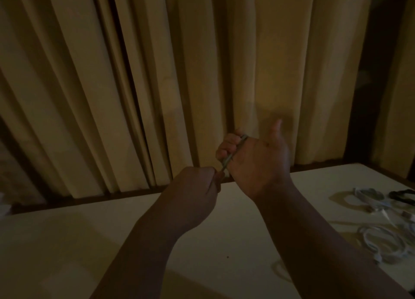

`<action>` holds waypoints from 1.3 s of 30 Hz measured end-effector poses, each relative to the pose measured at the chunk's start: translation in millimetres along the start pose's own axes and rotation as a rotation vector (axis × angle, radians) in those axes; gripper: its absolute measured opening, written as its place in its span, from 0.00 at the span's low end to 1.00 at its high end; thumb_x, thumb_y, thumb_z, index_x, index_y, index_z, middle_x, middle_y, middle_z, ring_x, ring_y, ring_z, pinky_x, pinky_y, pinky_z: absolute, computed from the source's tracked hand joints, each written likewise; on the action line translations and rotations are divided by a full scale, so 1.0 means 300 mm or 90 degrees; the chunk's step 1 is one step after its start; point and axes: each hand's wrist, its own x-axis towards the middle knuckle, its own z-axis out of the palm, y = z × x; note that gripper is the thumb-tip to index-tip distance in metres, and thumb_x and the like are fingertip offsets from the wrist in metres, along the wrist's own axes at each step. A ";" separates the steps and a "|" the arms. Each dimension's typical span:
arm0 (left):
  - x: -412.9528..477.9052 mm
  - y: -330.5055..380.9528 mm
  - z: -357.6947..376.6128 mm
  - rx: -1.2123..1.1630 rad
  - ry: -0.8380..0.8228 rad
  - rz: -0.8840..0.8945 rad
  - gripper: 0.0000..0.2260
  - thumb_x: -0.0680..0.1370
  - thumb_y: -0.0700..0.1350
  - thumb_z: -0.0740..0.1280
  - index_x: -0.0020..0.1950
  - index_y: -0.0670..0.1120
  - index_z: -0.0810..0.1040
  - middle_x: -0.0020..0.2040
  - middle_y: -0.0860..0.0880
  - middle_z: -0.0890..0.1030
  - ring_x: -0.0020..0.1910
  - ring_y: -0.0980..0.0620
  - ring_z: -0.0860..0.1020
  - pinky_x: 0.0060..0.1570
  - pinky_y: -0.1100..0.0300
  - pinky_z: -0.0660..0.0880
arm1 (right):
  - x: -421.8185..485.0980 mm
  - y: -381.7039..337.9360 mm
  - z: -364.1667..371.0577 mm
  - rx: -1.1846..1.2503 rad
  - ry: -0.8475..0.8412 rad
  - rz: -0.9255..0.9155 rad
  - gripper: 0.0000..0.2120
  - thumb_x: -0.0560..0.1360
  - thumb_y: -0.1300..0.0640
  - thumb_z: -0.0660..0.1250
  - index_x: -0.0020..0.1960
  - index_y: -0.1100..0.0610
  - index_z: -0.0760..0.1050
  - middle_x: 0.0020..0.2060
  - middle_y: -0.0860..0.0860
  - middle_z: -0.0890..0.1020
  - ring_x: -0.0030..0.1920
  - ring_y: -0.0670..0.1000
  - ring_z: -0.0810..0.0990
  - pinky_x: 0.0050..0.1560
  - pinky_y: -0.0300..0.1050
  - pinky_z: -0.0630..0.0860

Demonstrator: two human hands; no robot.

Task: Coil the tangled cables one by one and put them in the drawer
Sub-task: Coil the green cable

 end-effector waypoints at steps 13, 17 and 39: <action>-0.011 -0.032 -0.090 0.058 -0.029 0.001 0.11 0.82 0.53 0.64 0.41 0.52 0.79 0.35 0.54 0.77 0.32 0.57 0.74 0.31 0.60 0.67 | 0.031 0.064 -0.104 -0.822 0.078 -0.022 0.26 0.79 0.33 0.48 0.40 0.50 0.71 0.31 0.46 0.72 0.35 0.50 0.69 0.44 0.53 0.72; -0.007 -0.076 -0.120 0.029 0.024 -0.019 0.10 0.79 0.57 0.67 0.41 0.55 0.81 0.36 0.57 0.79 0.35 0.60 0.76 0.35 0.58 0.73 | -0.006 0.070 -0.095 -0.974 -0.043 0.074 0.33 0.76 0.28 0.42 0.42 0.54 0.71 0.34 0.50 0.72 0.36 0.51 0.72 0.44 0.52 0.75; 0.022 -0.063 -0.040 -0.237 0.033 -0.050 0.13 0.83 0.51 0.62 0.42 0.57 0.81 0.33 0.53 0.79 0.33 0.53 0.76 0.36 0.57 0.71 | -0.024 -0.014 0.035 -0.013 -0.152 0.138 0.33 0.75 0.23 0.47 0.38 0.53 0.66 0.30 0.46 0.62 0.28 0.45 0.61 0.27 0.39 0.61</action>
